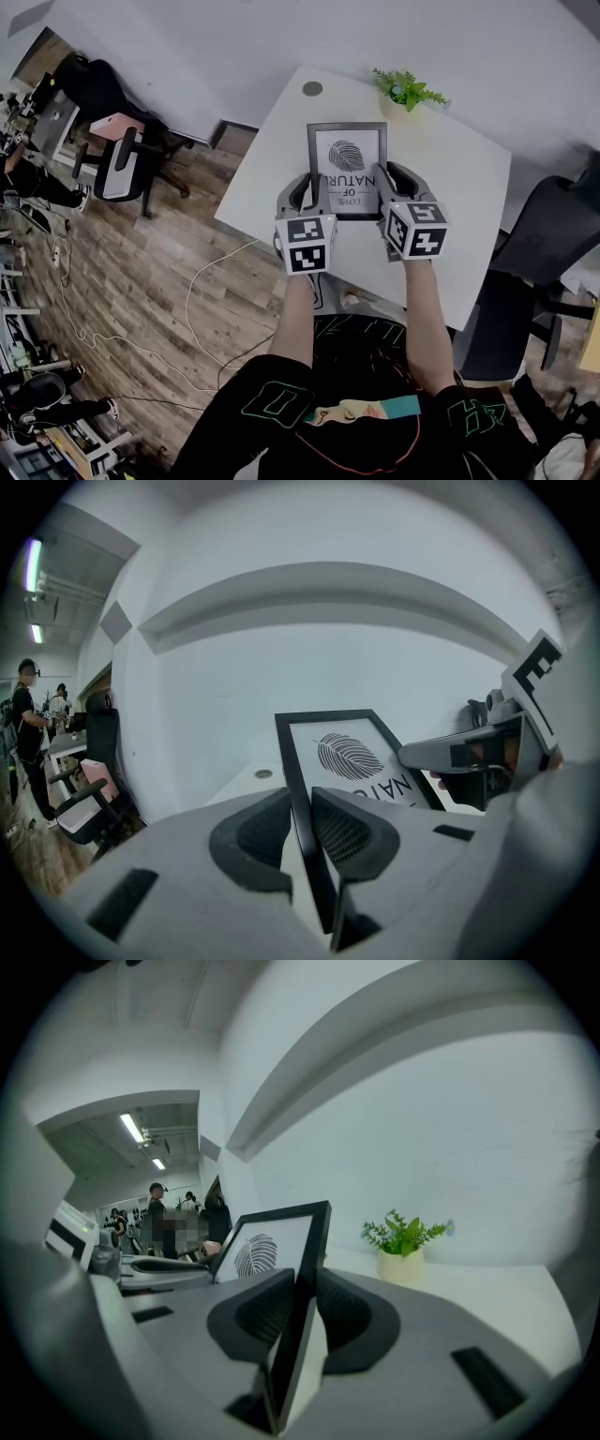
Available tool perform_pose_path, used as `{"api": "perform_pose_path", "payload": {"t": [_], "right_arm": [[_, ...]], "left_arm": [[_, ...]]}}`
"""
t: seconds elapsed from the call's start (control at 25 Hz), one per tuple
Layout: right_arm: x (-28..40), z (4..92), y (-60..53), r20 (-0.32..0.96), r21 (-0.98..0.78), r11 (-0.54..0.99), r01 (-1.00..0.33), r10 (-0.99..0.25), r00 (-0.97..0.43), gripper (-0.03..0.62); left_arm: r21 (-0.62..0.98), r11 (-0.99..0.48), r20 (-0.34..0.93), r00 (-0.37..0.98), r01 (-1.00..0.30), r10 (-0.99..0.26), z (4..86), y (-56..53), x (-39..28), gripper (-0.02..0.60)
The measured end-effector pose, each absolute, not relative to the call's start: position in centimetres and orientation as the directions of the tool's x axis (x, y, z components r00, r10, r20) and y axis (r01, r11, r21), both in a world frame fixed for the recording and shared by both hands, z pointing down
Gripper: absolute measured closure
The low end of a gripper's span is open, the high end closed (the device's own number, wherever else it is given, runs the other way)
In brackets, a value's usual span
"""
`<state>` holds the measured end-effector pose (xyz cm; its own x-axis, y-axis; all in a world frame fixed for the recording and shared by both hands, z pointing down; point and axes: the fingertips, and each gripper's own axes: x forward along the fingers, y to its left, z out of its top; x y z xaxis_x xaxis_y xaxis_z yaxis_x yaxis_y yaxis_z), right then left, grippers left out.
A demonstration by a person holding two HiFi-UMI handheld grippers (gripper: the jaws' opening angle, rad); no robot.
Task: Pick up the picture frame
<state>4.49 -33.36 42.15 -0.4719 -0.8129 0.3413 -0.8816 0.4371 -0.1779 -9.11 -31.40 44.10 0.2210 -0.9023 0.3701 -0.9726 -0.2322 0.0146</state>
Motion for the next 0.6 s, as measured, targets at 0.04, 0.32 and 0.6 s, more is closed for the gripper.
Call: {"api": "perform_pose_path", "payload": {"t": [0.04, 0.32, 0.6], "right_arm": [[4.6, 41.7, -33.3, 0.333, -0.170, 0.442, -0.881, -0.816, -0.473, 0.514], [4.6, 38.7, -33.1, 0.267, -0.130, 0.472, -0.872, -0.830, -0.489, 0.514], [4.5, 35.5, -32.9, 0.200, -0.095, 0.494, -0.865, -0.841, -0.502, 0.513]], "left_arm": [[0.014, -0.230, 0.363, 0.219, -0.973, -0.906, 43.8, -31.3, -9.0, 0.506], [0.000, -0.214, 0.296, 0.205, -0.977, -0.933, 41.1, -31.0, -8.9, 0.506], [-0.007, -0.198, 0.233, 0.191, -0.980, -0.953, 38.8, -30.9, -9.3, 0.505]]}}
